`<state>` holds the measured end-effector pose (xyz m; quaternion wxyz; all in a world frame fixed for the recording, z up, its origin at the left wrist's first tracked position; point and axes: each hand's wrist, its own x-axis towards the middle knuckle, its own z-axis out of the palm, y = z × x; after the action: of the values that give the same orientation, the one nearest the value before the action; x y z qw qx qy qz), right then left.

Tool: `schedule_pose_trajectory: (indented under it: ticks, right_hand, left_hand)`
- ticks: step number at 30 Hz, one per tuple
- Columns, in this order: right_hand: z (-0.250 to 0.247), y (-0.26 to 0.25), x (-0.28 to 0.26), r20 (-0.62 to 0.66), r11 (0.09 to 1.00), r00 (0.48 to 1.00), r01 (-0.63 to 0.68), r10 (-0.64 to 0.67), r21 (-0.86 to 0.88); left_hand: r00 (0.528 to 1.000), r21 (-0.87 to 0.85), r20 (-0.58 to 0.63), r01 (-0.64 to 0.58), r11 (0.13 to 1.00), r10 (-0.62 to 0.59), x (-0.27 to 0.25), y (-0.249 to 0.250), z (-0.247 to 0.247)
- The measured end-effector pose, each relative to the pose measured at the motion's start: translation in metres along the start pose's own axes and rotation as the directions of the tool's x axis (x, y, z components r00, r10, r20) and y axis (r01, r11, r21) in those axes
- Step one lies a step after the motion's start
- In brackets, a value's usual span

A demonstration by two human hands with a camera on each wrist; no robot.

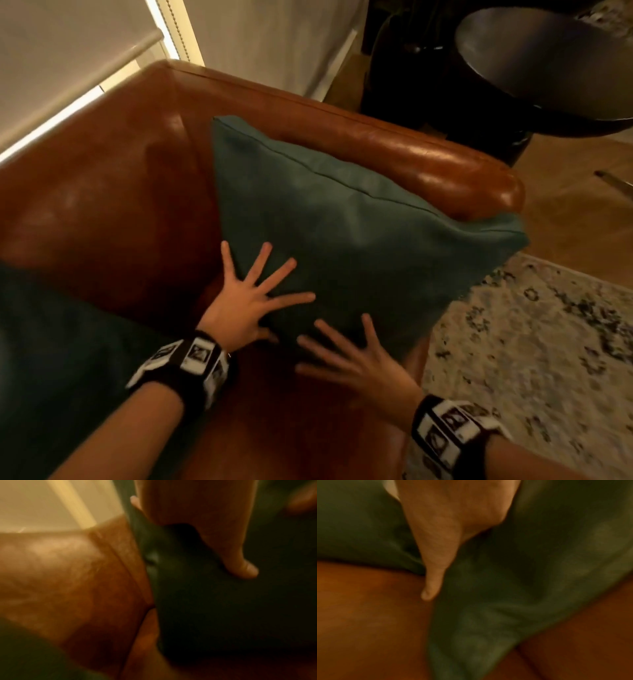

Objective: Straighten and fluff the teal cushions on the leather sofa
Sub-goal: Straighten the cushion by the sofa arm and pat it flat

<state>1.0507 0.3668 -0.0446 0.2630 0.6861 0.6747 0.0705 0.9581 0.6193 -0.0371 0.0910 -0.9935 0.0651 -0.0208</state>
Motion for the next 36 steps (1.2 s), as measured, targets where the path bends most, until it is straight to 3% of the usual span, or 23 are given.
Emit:
schedule_pose_trajectory:
  ticks: [3, 5, 9, 13, 17, 19, 21, 22, 23, 25, 26, 28, 30, 31, 33, 36]
  right_hand:
    - [0.033, 0.032, 0.018, 0.148, 0.996, 0.989, 0.016, -0.003, -0.092]
    - [0.044, 0.039, 0.024, 0.112, 0.993, 0.993, 0.043, -0.030, -0.107]
    - [0.050, 0.007, 0.025, -0.012, 0.983, 0.998, 0.060, -0.063, -0.173]
    - [0.062, 0.007, 0.016, 0.034, 0.956, 0.987, 0.162, -0.158, -0.245]
    - [0.053, 0.013, 0.019, 0.165, 0.969, 0.979, 0.150, -0.118, -0.198]
    - [0.036, -0.003, 0.012, 0.069, 0.984, 0.991, 0.118, -0.110, -0.130]
    - [0.005, -0.005, 0.005, -0.153, 0.999, 0.988, 0.033, -0.032, 0.001]
    - [-0.013, 0.004, 0.004, -0.303, 0.996, 0.951, -0.033, 0.056, 0.081]
    - [-0.033, 0.020, 0.006, -0.431, 0.977, 0.884, -0.116, 0.184, 0.180]
    - [-0.068, 0.063, 0.016, -0.513, 0.857, 0.697, -0.317, 0.501, 0.407]
    - [-0.079, 0.084, 0.021, -0.469, 0.765, 0.614, -0.409, 0.634, 0.498]
    - [-0.093, 0.118, 0.030, -0.321, 0.598, 0.521, -0.543, 0.791, 0.590]
    - [-0.094, 0.133, 0.030, -0.213, 0.522, 0.512, -0.594, 0.832, 0.612]
    - [-0.091, 0.136, 0.024, -0.180, 0.504, 0.519, -0.595, 0.836, 0.626]
    - [-0.082, 0.140, 0.008, -0.165, 0.499, 0.531, -0.581, 0.831, 0.643]
    - [-0.068, 0.143, -0.010, -0.234, 0.562, 0.559, -0.536, 0.795, 0.630]
  left_hand:
    - [0.998, 0.013, 0.004, 0.058, 0.998, -0.058, 0.029, -0.002, 0.004]
    - [0.997, 0.013, -0.028, 0.067, 0.998, -0.066, 0.032, -0.005, 0.010]
    - [0.994, 0.013, -0.025, 0.105, 0.994, -0.105, 0.028, 0.000, 0.012]
    - [0.993, 0.015, -0.009, 0.117, 0.993, -0.116, 0.026, 0.004, 0.008]
    - [0.995, 0.016, 0.043, 0.085, 0.996, -0.086, 0.018, 0.002, 0.000]
    - [0.999, 0.006, 0.009, 0.042, 0.999, -0.042, 0.012, 0.001, -0.008]
    - [0.986, -0.081, -0.161, 0.041, 0.996, -0.054, 0.005, 0.000, -0.022]
    - [0.951, -0.158, -0.290, 0.067, 0.985, -0.111, 0.005, -0.003, -0.034]
    - [0.892, -0.235, -0.410, 0.101, 0.967, -0.193, 0.010, -0.007, -0.049]
    - [0.779, -0.338, -0.526, 0.177, 0.924, -0.342, 0.034, -0.025, -0.080]
    - [0.760, -0.367, -0.512, 0.228, 0.902, -0.401, 0.050, -0.037, -0.095]
    - [0.803, -0.406, -0.343, 0.341, 0.848, -0.488, 0.079, -0.063, -0.118]
    - [0.843, -0.463, -0.135, 0.411, 0.785, -0.521, 0.093, -0.081, -0.123]
    - [0.848, -0.489, -0.105, 0.411, 0.769, -0.520, 0.093, -0.088, -0.123]
    - [0.836, -0.487, -0.189, 0.375, 0.789, -0.515, 0.089, -0.093, -0.125]
    - [0.805, -0.426, -0.311, 0.357, 0.831, -0.506, 0.087, -0.091, -0.127]
